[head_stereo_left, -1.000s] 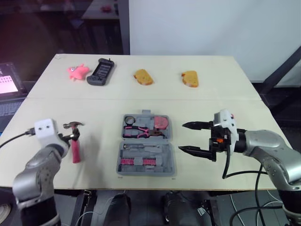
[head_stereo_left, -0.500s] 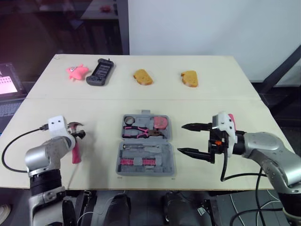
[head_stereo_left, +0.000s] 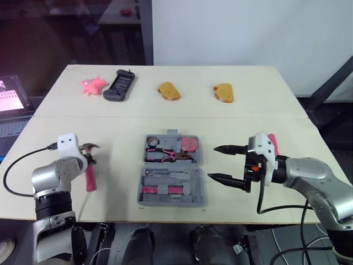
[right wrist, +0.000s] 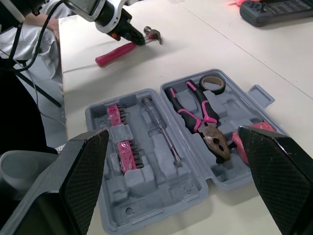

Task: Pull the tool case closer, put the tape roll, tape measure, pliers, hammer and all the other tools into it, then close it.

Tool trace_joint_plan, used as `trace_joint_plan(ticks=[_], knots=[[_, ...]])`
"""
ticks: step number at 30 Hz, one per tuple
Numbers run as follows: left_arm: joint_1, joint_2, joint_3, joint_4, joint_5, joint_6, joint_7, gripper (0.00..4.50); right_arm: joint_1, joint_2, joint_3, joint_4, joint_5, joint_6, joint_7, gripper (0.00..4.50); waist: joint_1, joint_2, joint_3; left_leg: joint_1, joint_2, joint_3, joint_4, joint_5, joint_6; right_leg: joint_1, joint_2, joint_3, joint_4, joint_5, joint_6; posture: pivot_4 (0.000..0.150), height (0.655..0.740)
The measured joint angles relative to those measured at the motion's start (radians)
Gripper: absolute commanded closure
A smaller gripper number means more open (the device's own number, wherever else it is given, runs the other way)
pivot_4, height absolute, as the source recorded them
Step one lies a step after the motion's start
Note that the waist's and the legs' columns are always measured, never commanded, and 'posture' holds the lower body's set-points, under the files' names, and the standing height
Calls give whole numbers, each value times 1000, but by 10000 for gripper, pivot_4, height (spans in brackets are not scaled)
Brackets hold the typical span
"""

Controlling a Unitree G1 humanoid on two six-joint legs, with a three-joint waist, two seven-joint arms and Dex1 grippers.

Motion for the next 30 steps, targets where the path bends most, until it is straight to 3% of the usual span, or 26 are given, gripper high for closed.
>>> trace_joint_plan(ticks=[14,30], knots=[[6,-4,-26,-2,18,-52,-23,44482,2,0,1,0,-3,3,-16,0,16,0,0,0,0,0,0,0,0,0,0,0,0,0,0,1500,7400],[40,297,-233,-390,-57,155,-314,44482,46,-2,-2,-28,-4,24,-63,0,14,-9,5,-3,0,0,-1,0,0,-4,0,0,-1,0,0,1500,7400]])
